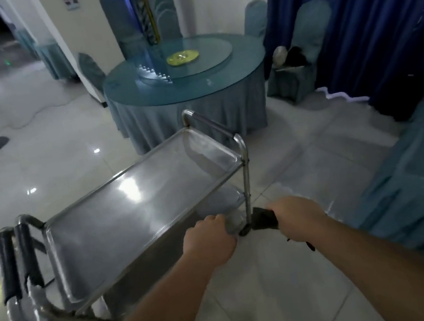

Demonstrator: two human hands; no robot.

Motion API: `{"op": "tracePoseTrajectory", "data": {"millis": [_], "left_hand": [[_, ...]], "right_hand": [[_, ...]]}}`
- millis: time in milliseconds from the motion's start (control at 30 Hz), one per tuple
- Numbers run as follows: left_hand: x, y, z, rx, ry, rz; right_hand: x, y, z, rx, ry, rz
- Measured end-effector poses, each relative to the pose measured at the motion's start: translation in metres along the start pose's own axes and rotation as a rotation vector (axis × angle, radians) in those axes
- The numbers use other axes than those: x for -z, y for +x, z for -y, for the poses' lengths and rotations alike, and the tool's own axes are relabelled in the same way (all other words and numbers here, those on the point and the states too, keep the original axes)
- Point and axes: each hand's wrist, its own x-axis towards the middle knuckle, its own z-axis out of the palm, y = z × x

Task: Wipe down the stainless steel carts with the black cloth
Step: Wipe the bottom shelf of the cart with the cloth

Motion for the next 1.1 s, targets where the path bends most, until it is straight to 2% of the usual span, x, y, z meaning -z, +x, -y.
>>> {"op": "tracePoseTrajectory", "data": {"millis": [300,467,700,1100], "left_hand": [[0.034,0.120,-0.216,-0.134,0.024,0.014],[0.049,0.173,-0.296,-0.192,0.029,0.050],[0.076,0.272,-0.334,-0.195,0.062,0.062],[0.142,0.505,-0.319,-0.246,0.097,0.042]], "right_hand": [[0.050,0.009,-0.239,-0.166,0.015,-0.051],[0.073,0.022,-0.331,-0.217,0.025,-0.047],[0.094,0.096,-0.385,-0.221,0.046,-0.010],[0.168,0.301,-0.405,-0.376,0.099,-0.031]]}}
